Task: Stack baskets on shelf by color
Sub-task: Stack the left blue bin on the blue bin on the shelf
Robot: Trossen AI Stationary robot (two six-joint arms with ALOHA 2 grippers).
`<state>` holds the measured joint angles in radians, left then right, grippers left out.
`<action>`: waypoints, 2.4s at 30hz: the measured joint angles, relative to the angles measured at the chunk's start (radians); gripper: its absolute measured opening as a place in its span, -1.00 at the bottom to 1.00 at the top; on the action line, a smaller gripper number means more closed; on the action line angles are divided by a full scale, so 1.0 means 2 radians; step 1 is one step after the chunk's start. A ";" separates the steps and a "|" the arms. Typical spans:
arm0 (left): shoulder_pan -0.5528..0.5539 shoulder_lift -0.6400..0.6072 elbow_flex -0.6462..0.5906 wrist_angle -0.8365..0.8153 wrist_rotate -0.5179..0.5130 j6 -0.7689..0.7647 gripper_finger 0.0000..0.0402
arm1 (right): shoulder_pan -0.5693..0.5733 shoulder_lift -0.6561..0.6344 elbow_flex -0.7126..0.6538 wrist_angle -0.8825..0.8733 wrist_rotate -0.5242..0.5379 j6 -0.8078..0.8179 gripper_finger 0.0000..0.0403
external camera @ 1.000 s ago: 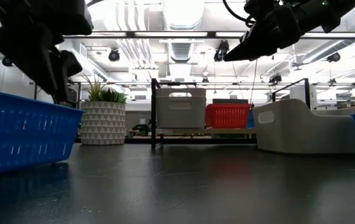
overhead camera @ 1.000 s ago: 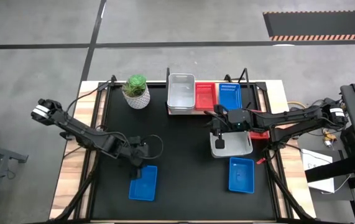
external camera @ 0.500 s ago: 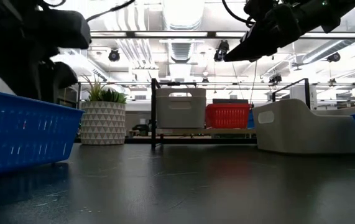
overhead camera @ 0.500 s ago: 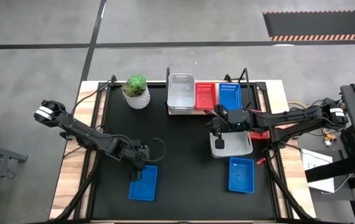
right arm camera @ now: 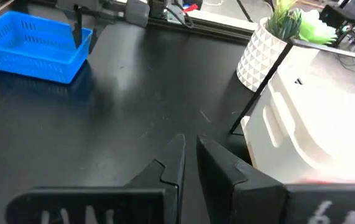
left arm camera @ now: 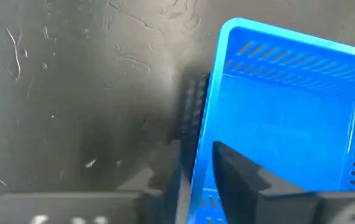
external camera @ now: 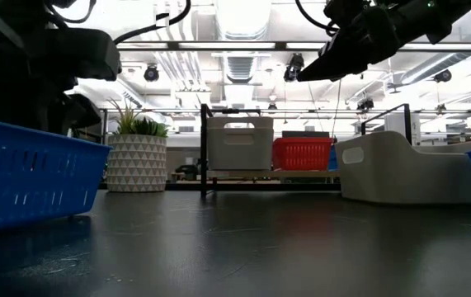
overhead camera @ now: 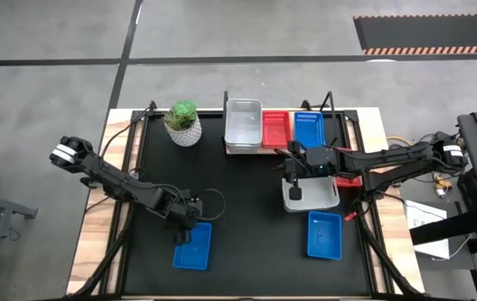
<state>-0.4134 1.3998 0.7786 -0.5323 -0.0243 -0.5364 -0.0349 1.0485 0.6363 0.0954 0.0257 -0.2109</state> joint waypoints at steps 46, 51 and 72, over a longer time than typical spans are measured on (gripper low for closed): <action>0.210 -0.024 0.003 0.037 -0.108 0.142 -0.42 | 0.038 0.000 -0.080 0.168 -0.004 0.031 -0.83; 0.209 -0.059 0.002 0.050 -0.118 0.187 -0.41 | 0.048 0.031 -0.045 0.169 -0.004 0.023 -0.83; 0.170 -0.263 -0.195 0.349 -0.071 0.366 -0.41 | 0.060 0.251 0.194 0.011 -0.057 0.000 -0.36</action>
<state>-0.0734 0.8741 0.3889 0.1659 -0.1661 0.1954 0.0849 1.5497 1.0242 0.1178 -0.0880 -0.2101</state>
